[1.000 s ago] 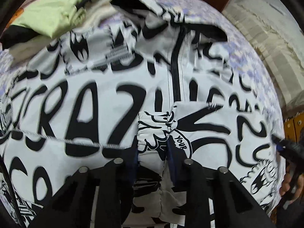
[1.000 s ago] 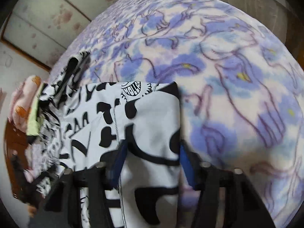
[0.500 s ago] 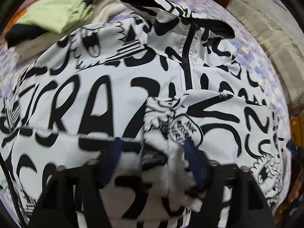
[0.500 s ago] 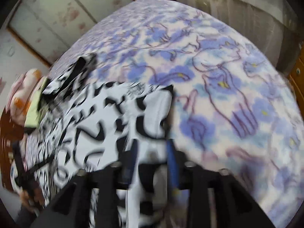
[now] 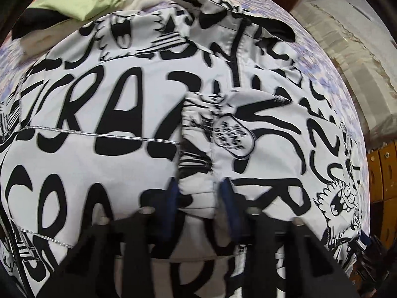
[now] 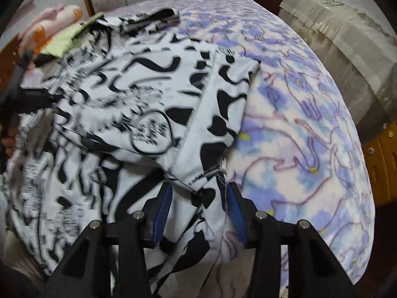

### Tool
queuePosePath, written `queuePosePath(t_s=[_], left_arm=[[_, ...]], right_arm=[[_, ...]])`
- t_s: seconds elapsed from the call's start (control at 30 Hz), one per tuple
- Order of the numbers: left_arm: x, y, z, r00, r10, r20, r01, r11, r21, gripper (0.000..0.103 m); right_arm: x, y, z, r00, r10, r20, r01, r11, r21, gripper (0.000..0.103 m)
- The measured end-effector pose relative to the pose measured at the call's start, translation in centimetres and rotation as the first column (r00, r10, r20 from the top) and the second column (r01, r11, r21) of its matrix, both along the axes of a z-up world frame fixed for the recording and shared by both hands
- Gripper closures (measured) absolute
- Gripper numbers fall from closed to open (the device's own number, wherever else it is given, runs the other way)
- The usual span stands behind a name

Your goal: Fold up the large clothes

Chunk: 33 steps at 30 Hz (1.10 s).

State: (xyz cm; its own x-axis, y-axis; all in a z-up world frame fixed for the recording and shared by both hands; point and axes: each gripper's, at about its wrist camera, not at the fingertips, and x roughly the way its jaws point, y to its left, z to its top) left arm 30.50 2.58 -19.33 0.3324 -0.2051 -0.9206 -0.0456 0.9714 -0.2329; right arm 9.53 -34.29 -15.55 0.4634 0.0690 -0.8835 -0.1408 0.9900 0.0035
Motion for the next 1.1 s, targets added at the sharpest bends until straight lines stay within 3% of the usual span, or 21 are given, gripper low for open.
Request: queuePosePath(t_s=[0.03,0.07,0.1,0.2,0.27,0.33,0.4,0.5,0.63,0.73,0.87,0.97,1.03,1.1], left_arm=[[-0.1,-0.4,0.2,1.000,-0.007,0.009,0.007,0.999,0.032,0.076],[-0.1,-0.8,0.5,1.000,-0.019,0.024,0.017,0.998,0.065,0.080],[-0.4,-1.1,1.0,0.998,-0.030,0.050,0.024,0.994,0.103,0.089],[-1.6,-0.8,3.3,0.989,-0.025,0.143,0.003,0.989,0.147,0.089],[-1.9,-0.4,2.7,0.992,-0.023,0.124,0.004,0.989,0.151,0.089],[-2.1,-0.3,0.9,0.998,-0.032,0.056,0.023,0.987,0.159,0.087],[-2.4,-0.2,1.0,0.998,-0.024,0.064,0.013,0.985,0.171,0.073],[-2.9,0.4,2.2,0.999,0.008,0.050,-0.017,0.983,0.182,0.053],[-5.0,0.9,4.6,0.991,0.021,0.131,-0.042,0.986,0.162,0.052],[-6.3,-0.8,5.4,0.984,-0.028,0.175,0.003,0.990,0.142,0.051],[-5.9,-4.3,4.3,0.994,-0.091,0.066,0.088,0.995,0.047,0.051],[-5.7,-6.9,3.7,0.991,-0.120,0.061,0.119,0.993,0.018,0.051],[-5.5,-8.4,2.9,0.988,-0.144,0.058,0.141,0.989,0.049,0.050],[-5.2,-9.4,1.8,0.985,-0.167,0.051,0.160,0.980,0.115,0.041]], right_arm=[[0.3,-0.1,-0.5,1.000,-0.008,-0.002,0.008,1.000,0.001,0.059],[0.4,-0.2,-0.7,1.000,-0.024,-0.001,0.024,1.000,0.009,0.084],[0.5,-0.5,-0.5,0.999,-0.044,-0.006,0.044,0.999,0.022,0.090],[-0.6,-1.0,1.1,0.993,-0.085,0.080,0.079,0.994,0.080,0.092],[-0.5,-1.7,-0.6,0.991,-0.126,0.038,0.124,0.990,0.067,0.096],[-0.3,-2.0,-2.8,0.990,-0.142,-0.020,0.143,0.989,0.042,0.095],[-0.4,-2.2,-2.2,0.987,-0.161,-0.018,0.162,0.986,0.049,0.092],[-0.6,-3.2,0.0,0.981,-0.192,-0.024,0.193,0.973,0.130,0.090],[-1.6,-3.1,3.1,0.978,-0.206,0.042,0.196,0.966,0.171,0.079],[-1.2,-0.4,4.9,0.982,-0.158,0.108,0.133,0.969,0.208,0.074],[1.0,5.4,4.3,0.996,-0.046,0.073,0.026,0.967,0.252,0.074],[1.6,9.7,3.6,0.994,0.059,0.090,-0.079,0.970,0.231,0.074],[2.3,11.3,3.1,0.990,0.097,0.099,-0.116,0.971,0.209,0.074],[3.1,11.7,1.8,0.993,0.099,0.062,-0.110,0.973,0.202,0.074]])
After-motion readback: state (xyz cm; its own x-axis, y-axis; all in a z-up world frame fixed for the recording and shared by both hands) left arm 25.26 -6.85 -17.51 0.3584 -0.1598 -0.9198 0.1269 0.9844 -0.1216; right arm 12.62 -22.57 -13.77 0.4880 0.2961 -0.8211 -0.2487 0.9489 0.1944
